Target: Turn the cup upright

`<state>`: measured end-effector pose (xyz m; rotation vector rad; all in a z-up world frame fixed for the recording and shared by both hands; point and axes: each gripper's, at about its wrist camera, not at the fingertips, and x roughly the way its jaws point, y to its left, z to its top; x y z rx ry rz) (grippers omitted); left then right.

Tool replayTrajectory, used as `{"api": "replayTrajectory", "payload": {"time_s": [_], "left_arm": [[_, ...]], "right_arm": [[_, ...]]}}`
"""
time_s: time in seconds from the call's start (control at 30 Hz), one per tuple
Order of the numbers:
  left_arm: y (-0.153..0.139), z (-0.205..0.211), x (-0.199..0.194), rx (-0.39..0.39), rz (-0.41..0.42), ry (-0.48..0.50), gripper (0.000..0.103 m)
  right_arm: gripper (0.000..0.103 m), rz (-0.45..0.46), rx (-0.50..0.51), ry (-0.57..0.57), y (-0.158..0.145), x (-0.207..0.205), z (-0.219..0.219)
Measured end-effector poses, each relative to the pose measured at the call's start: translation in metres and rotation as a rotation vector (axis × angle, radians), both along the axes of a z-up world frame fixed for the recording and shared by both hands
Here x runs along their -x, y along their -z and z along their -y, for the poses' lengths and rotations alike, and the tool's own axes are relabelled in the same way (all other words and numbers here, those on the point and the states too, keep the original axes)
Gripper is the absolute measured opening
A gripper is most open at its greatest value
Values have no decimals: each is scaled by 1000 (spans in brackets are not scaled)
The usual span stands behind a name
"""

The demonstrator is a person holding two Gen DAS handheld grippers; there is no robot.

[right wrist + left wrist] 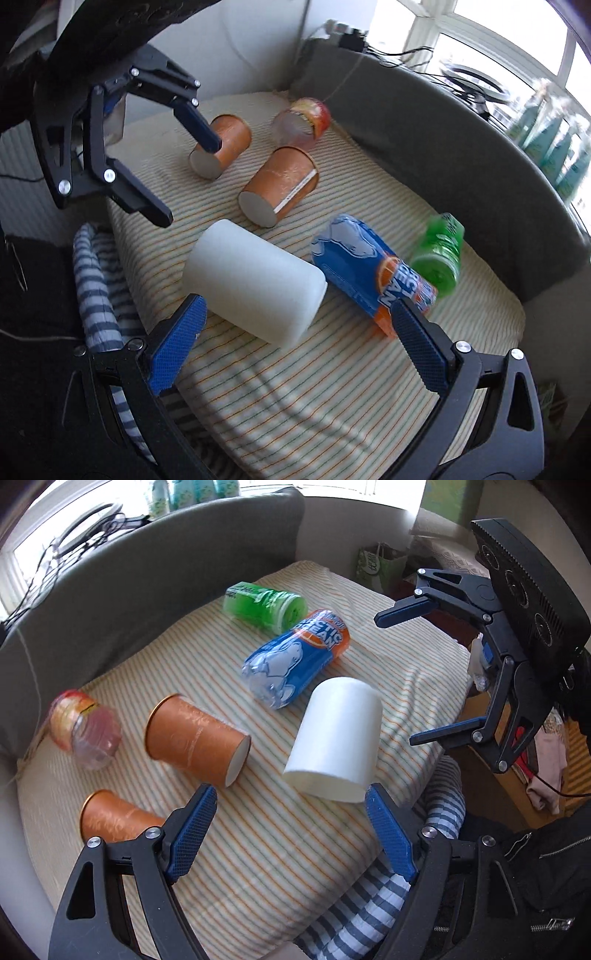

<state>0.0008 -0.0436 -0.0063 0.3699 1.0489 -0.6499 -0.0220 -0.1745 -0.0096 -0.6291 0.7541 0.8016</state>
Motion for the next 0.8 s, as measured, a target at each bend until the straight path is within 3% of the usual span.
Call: {"api": "replayTrajectory", "payload": {"time_s": [0.2,0.37,0.53,0.8], "left_arm": [[19,-36,23,17,-111,-185,83],[36,-62,38,25,-152,-338,83],[43,-75,50,47,-160,-395,83],[41,-82,51,85,-158,-406,83]], "right_arm": [[102,-7,171,-296,5,7,-43],[102,-15,343,-452,31,13,-69],[102,13,464,-551,47,14,-85],[95,-10,543,-607,59,5,-99]]}}
